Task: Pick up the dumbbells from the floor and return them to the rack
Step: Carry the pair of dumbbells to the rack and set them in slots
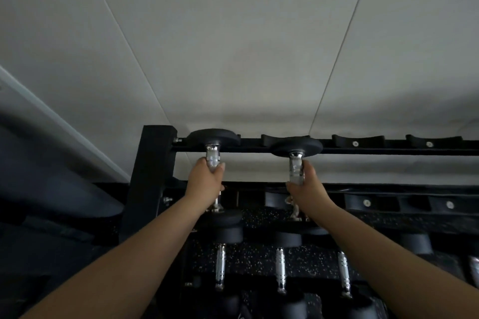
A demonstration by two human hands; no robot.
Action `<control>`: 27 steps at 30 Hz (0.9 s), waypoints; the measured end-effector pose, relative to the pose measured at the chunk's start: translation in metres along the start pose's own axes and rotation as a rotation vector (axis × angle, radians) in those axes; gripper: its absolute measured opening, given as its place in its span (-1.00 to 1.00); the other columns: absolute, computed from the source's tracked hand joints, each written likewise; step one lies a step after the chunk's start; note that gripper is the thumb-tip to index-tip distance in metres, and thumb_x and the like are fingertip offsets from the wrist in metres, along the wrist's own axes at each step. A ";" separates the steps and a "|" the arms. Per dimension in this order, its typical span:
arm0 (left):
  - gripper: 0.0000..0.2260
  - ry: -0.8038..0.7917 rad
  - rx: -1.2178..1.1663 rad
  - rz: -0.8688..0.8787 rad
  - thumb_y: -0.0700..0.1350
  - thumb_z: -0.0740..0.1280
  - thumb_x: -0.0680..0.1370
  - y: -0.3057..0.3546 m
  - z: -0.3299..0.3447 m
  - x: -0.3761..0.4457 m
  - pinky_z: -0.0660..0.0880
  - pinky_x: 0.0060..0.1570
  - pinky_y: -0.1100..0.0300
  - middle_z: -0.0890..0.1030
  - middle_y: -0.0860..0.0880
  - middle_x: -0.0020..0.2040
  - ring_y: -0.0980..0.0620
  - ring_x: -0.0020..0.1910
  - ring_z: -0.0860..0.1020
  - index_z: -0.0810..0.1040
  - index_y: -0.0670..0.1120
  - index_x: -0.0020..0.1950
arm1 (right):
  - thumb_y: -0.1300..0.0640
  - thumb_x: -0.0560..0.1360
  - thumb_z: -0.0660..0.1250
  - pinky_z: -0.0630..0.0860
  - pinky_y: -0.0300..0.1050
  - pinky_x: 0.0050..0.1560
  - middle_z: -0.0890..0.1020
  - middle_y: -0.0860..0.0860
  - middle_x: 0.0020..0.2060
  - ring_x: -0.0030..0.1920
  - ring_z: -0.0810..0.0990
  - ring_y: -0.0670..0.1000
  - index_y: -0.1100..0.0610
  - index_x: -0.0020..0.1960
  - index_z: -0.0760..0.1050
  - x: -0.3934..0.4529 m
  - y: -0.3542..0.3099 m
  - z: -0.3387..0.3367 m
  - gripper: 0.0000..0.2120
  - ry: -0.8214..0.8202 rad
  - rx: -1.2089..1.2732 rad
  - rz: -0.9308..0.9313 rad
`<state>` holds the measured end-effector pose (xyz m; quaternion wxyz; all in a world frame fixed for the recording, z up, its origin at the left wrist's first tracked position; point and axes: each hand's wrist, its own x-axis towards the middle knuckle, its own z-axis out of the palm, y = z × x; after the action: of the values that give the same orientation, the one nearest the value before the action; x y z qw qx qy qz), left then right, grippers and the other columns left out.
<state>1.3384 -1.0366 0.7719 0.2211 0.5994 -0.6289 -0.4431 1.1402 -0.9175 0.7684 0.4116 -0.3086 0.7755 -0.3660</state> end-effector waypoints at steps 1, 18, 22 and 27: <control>-0.80 -0.001 0.002 0.009 0.00 0.25 0.57 -0.002 -0.003 0.007 0.47 -0.42 0.16 0.57 -0.06 -0.15 -0.02 -0.39 0.61 0.42 -0.11 0.07 | 0.25 0.53 0.24 0.53 -0.17 -0.37 0.53 -0.02 -0.16 -0.27 0.62 0.04 -0.01 0.50 0.05 0.003 -0.002 0.002 -0.37 0.014 -0.002 0.006; -0.85 -0.092 0.032 -0.010 -0.06 0.29 0.56 -0.032 0.019 0.083 0.54 -0.41 0.21 0.53 -0.02 -0.22 0.06 -0.38 0.56 0.43 -0.10 0.06 | 0.25 0.54 0.23 0.49 -0.15 -0.38 0.58 0.13 -0.06 -0.31 0.56 0.02 -0.09 0.51 0.00 0.076 0.000 0.014 -0.33 0.036 0.029 0.103; -0.82 -0.101 0.056 -0.011 -0.04 0.30 0.55 -0.033 0.022 0.098 0.45 -0.48 0.34 0.53 -0.01 -0.22 0.09 -0.37 0.55 0.43 -0.09 0.08 | 0.23 0.55 0.23 0.55 -0.11 -0.32 0.57 0.09 -0.09 -0.26 0.58 0.05 -0.09 0.53 -0.06 0.089 0.007 0.018 -0.30 0.035 0.039 0.133; -0.78 -0.120 0.087 -0.052 -0.05 0.28 0.57 -0.042 0.028 0.107 0.49 -0.44 0.26 0.53 -0.01 -0.19 0.06 -0.36 0.58 0.42 -0.13 0.13 | 0.22 0.55 0.24 0.50 -0.17 -0.36 0.57 0.05 -0.13 -0.28 0.57 0.02 -0.09 0.54 -0.06 0.098 0.012 0.024 -0.30 0.004 0.046 0.153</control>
<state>1.3199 -1.1254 0.6963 0.1450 0.5968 -0.6440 -0.4560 1.1129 -0.9953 0.7086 0.4437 -0.2380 0.7891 -0.3518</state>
